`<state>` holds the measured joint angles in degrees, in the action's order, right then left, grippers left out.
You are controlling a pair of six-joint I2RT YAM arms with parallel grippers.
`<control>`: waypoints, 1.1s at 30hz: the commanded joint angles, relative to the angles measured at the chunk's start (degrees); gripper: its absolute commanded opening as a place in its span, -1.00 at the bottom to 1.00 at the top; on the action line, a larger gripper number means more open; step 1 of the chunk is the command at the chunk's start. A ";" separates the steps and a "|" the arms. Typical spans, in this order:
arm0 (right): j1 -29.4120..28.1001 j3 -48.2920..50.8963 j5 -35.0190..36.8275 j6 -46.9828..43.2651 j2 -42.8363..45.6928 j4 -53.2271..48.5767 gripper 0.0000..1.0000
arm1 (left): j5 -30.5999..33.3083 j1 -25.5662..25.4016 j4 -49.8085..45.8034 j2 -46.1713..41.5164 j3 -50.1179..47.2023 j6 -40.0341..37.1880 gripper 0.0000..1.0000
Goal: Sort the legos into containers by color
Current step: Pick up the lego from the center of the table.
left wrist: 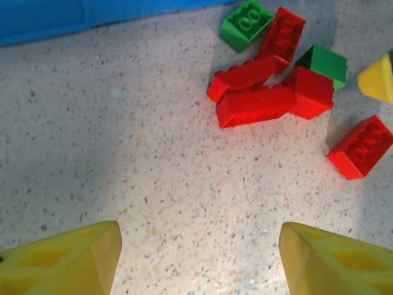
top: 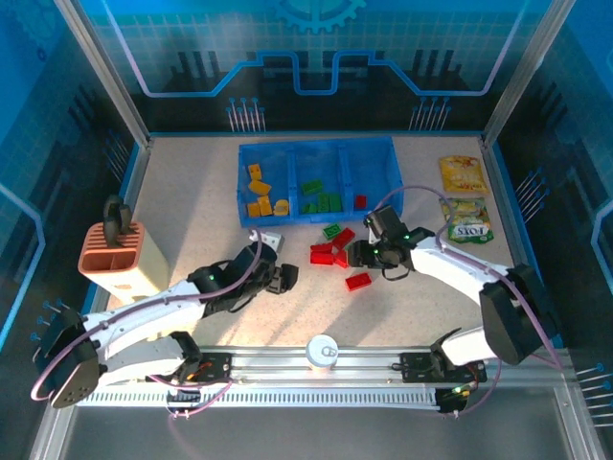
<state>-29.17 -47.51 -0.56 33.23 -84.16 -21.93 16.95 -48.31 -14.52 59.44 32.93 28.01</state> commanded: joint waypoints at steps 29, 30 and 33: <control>0.15 -11.05 9.17 1.13 -15.46 -2.56 0.03 | 4.42 -1.43 -2.53 -10.14 -8.09 5.35 0.37; -0.11 -11.15 9.42 1.11 -15.59 -2.52 0.03 | 4.49 -1.43 -2.48 -10.10 -8.06 5.28 0.37; -0.33 -11.50 9.35 1.13 -15.81 -2.56 0.03 | 4.67 -1.43 -2.35 -10.11 -7.97 5.17 0.37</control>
<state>-29.23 -57.76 7.09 33.52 -98.83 -22.48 20.05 -49.32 -16.23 49.89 25.43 32.32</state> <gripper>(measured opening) 0.517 0.682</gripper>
